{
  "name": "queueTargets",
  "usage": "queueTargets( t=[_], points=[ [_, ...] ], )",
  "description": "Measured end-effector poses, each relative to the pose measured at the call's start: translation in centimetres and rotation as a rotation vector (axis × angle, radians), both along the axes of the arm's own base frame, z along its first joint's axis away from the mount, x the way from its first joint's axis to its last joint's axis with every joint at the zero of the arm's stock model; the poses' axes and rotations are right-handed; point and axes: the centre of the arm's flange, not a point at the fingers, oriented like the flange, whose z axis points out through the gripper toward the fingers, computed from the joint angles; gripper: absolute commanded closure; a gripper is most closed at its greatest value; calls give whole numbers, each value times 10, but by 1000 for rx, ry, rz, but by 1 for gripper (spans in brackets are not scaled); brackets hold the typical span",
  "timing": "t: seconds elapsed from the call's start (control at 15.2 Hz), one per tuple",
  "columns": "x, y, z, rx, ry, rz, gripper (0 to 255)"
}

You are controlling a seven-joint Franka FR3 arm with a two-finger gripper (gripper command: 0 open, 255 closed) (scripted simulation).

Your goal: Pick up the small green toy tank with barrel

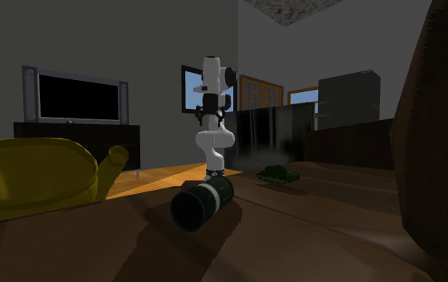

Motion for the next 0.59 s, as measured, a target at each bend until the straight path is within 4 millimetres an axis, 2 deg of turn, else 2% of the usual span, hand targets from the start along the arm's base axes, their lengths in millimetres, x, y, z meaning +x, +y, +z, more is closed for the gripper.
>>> queueTargets(
  t=[0.13, 0.59],
  points=[
    [6, 2, -2, 1, -1, 9, 0],
    [79, 26, -25, 17, -21, 137, 0]
  ],
)
